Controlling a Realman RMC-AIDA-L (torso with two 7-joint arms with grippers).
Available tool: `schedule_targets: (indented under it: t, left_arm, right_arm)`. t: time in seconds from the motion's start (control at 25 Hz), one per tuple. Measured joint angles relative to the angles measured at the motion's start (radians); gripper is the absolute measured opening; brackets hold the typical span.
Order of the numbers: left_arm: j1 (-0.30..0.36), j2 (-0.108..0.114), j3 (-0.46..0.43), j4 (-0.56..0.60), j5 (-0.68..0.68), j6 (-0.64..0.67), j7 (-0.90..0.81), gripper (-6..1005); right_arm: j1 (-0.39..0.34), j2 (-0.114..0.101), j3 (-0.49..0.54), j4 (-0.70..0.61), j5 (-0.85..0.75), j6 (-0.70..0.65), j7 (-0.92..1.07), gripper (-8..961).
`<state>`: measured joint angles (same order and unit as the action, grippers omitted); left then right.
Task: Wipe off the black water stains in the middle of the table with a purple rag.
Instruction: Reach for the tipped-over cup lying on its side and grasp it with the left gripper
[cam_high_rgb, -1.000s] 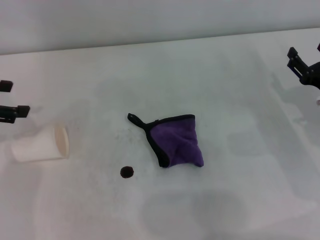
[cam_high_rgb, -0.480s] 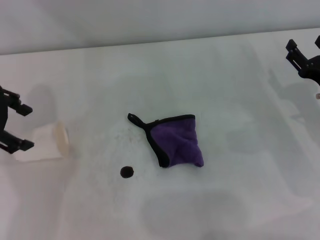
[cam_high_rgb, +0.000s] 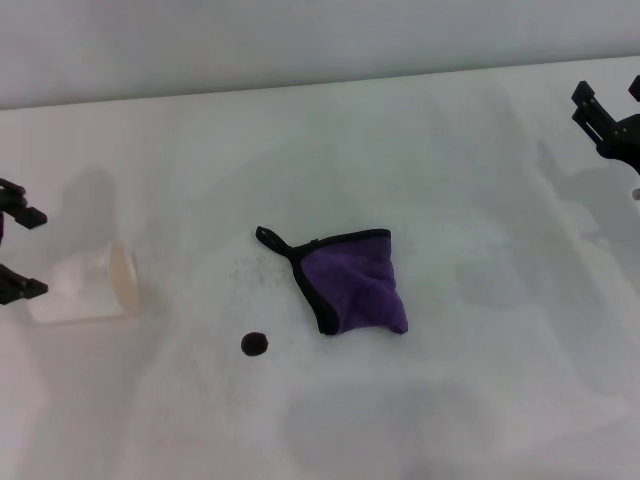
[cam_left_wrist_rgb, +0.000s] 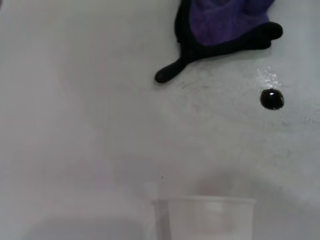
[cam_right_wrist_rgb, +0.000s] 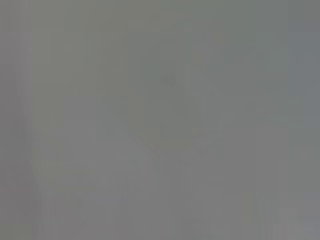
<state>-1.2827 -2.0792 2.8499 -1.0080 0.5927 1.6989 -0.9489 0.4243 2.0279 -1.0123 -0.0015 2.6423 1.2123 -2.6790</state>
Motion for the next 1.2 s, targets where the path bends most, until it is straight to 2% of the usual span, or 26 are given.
schedule_targets:
  t: [0.4, 1.2]
  left_arm:
    - [0.033, -0.004, -0.001, 0.077, 0.004, -0.063, -0.009, 851]
    - [0.102, -0.002, -0.002, 0.274, -0.008, -0.276, -0.044, 850]
  right_arm:
    - [0.001, 0.000, -0.001, 0.000, -0.004, 0.012, 0.027, 824]
    - [-0.004, 0.000, -0.001, 0.000, -0.005, 0.031, 0.028, 824]
